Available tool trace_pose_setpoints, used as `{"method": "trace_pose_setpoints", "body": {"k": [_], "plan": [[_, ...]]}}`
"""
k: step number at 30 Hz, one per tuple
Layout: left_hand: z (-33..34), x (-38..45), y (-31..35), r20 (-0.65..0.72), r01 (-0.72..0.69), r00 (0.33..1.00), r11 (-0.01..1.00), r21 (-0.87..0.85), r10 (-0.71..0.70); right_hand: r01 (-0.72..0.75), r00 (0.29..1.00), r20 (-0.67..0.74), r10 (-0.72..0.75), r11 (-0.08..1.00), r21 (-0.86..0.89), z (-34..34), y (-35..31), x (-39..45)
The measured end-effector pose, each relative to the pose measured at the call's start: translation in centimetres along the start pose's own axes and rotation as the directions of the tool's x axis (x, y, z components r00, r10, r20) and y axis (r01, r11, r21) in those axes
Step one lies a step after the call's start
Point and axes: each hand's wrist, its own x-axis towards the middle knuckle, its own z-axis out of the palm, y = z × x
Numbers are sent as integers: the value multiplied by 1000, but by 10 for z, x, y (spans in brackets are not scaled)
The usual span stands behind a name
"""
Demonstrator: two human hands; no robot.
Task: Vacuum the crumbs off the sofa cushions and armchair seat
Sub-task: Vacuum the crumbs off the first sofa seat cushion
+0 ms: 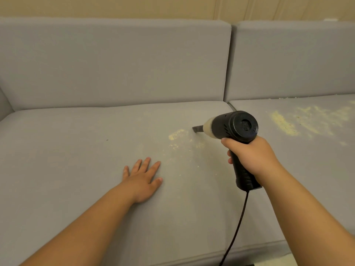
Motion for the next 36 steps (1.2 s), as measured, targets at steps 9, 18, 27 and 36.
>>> {"method": "trace_pose_setpoints", "body": {"k": [9, 18, 27, 36], "plan": [[1, -4, 29, 35, -38, 999, 999, -12, 39, -40, 996, -77, 44, 998, 43, 6, 20, -10], [0, -6, 29, 36, -29, 999, 1000, 7, 29, 29, 999, -36, -28, 999, 25, 17, 7, -19], [1, -13, 29, 38, -30, 999, 999, 22, 30, -2, 987, -158, 5, 1000, 17, -12, 18, -31], [1, -16, 31, 25, 3, 1000, 997, 73, -4, -27, 992, -122, 33, 998, 53, -12, 21, -31]]}}
